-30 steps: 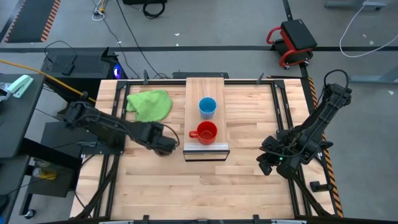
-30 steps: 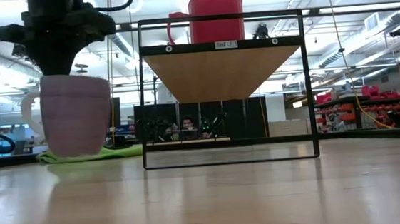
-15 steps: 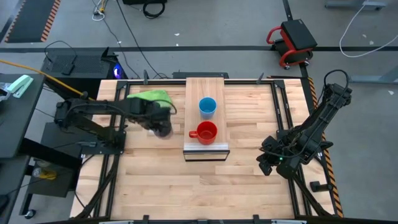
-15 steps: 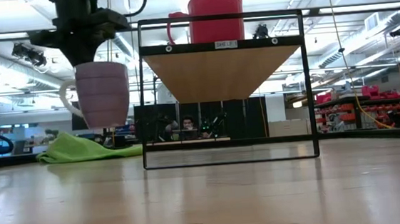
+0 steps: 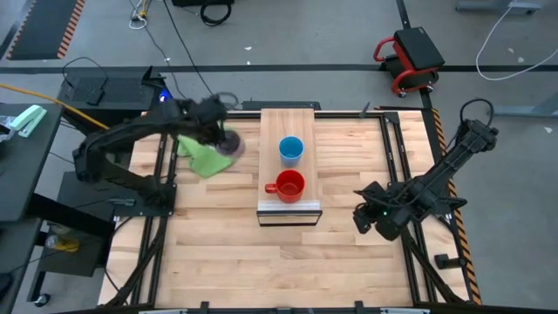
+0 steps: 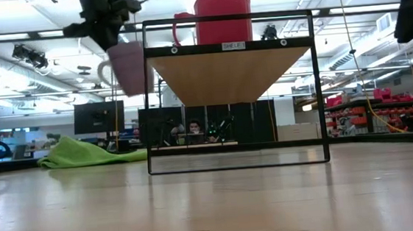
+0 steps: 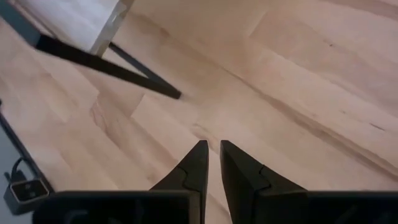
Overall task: Stack small to large cups/mugs on shelf
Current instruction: Put the purple mug on the shelf
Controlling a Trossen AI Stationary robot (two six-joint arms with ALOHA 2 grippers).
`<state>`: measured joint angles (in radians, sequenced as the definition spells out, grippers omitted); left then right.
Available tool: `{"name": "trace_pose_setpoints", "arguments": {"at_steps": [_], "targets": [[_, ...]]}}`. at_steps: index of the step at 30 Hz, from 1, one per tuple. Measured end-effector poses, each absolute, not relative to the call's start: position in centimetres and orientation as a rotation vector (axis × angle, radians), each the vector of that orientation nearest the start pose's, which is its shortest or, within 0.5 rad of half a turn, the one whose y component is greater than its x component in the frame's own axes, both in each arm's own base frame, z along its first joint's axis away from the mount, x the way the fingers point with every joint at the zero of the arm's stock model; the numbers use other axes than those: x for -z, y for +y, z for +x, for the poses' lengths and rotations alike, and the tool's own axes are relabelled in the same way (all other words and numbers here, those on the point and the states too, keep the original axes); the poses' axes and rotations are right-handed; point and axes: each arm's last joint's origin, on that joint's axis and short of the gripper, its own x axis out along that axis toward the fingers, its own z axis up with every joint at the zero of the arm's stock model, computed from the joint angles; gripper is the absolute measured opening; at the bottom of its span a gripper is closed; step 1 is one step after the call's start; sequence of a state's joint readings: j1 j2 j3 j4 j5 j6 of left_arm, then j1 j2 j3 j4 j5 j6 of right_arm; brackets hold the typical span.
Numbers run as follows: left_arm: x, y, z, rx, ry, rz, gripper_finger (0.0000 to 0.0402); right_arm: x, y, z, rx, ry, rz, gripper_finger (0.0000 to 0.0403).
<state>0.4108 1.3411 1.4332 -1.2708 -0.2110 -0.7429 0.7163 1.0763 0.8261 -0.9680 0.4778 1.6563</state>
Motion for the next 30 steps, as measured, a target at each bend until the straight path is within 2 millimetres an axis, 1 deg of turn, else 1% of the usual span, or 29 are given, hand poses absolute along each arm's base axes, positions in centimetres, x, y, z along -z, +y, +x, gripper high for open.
{"name": "trace_pose_setpoints", "arguments": {"at_steps": [2,6,9,12,17,20,23,26,28,30], "targets": [[-36.6,10.8,20.9,-0.972,0.906,-0.736,0.0016,-24.6,10.6,14.5,0.62,0.839,0.829,0.005],[-38.7,12.4,21.0,-0.978,0.862,-0.707,0.0016,-24.6,10.3,14.8,0.636,0.832,0.84,0.005],[-40.1,13.6,21.5,-0.974,0.848,-0.673,0.0016,-24.5,10.1,14.9,0.64,0.855,0.858,0.005],[-40.8,15.0,22.7,-0.961,0.85,-0.65,0.0016,-24.5,10.0,15.0,0.645,0.872,0.874,0.005],[-41.3,17.4,24.9,-0.897,0.913,-0.636,0.0016,-24.5,9.7,15.1,0.685,0.862,0.918,0.005],[-41.6,18.6,26.3,-0.862,0.936,-0.62,0.0016,-24.5,9.1,15.2,0.731,0.849,0.944,0.005],[-42.1,19.5,27.5,-0.816,0.938,-0.617,0.0016,-24.7,8.1,15.4,0.778,0.826,0.959,0.005],[-42.3,20.3,28.8,-0.784,0.949,-0.609,0.0016,-24.9,6.8,15.7,0.804,0.787,0.927,0.005],[-41.8,20.7,29.5,-0.761,0.948,-0.616,0.0016,-25.1,5.8,15.9,0.82,0.775,0.905,0.005],[-41.0,21.2,29.7,-0.719,0.96,-0.66,0.0016,-25.4,4.6,16.0,0.839,0.763,0.885,0.0048]]}}
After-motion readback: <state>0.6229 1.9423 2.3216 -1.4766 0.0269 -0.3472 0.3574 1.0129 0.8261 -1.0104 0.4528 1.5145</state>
